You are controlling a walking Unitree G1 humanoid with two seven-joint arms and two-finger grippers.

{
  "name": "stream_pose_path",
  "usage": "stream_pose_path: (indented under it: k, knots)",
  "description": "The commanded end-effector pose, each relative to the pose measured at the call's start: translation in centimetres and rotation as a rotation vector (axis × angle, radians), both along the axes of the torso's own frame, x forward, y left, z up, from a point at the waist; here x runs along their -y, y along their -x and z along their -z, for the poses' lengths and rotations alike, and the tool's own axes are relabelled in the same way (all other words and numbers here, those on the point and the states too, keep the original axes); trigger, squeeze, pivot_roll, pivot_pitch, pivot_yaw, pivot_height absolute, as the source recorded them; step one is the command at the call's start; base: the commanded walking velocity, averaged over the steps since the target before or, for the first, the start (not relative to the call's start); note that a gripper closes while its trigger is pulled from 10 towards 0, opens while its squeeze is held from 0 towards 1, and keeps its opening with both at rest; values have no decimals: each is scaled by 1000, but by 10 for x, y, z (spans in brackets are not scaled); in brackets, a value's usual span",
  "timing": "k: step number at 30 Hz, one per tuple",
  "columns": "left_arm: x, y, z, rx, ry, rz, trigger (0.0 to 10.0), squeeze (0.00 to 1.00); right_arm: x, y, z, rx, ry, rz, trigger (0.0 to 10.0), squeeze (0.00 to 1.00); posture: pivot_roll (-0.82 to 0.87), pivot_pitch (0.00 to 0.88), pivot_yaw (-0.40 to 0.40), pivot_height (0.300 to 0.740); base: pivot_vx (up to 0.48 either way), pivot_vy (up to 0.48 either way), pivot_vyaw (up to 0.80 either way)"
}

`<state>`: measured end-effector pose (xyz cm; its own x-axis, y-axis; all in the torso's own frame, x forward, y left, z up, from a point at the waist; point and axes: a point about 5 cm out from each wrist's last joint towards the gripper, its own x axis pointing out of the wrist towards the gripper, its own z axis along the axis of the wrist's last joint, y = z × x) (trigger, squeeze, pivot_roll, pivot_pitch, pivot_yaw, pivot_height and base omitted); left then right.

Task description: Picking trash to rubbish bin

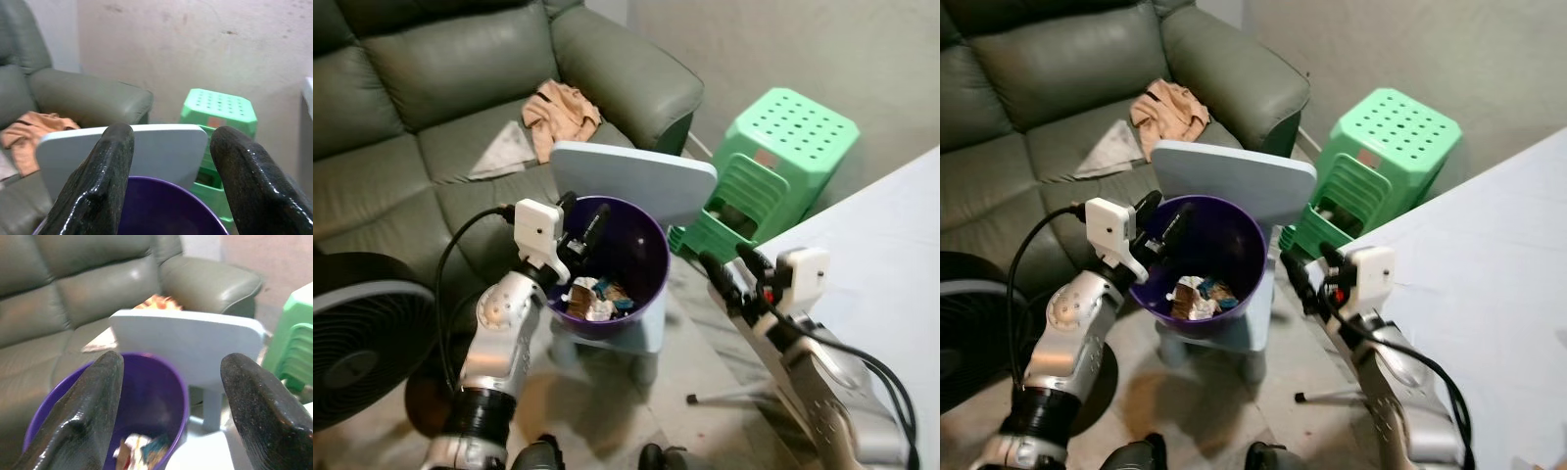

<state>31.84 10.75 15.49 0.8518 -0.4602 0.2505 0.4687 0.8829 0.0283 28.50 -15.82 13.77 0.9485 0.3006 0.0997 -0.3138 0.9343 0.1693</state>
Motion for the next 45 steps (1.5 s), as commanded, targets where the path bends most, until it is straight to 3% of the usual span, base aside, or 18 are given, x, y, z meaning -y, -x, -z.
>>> stream_pose_path:
  k: [1, 7, 9, 11, 20, 29, 45]
  knots:
    - [-1, 5, -3, -4, 5, -24, 10000, 0, 4, -2, 6, -12, 0, 59, 10000, 0, 112, 80, -23, 740, 0, 0, 0]
    - [-10, 6, -5, 6, 23, -134, 10000, 0, 3, -7, 5, 14, 22, 100, 10000, 0, 118, 50, -20, 740, 0, 0, 0]
    - [-30, -2, -11, 36, 39, -296, 10000, 0, 4, -12, 5, 36, 62, 150, 10000, 0, 113, 25, -21, 740, 0, 0, 0]
    - [-39, -4, -15, 45, 54, -359, 10000, 0, 4, -14, 2, 62, 74, 174, 10000, 0, 109, 11, -17, 740, 0, 0, 0]
    - [-58, -2, -13, 43, 97, -417, 10000, 0, 6, -16, 0, 124, 106, 214, 10000, 0, 103, 0, 1, 740, 0, 0, 0]
    - [-58, -7, -11, 36, 100, -431, 10000, 0, 8, -24, 7, 104, 173, 245, 10000, 0, 104, 0, -1, 740, 0, 0, 0]
    - [-54, -15, -9, 18, 80, -425, 10000, 0, 3, -30, 10, 105, 221, 244, 10000, 0, 99, 0, -7, 740, 0, 0, -713]
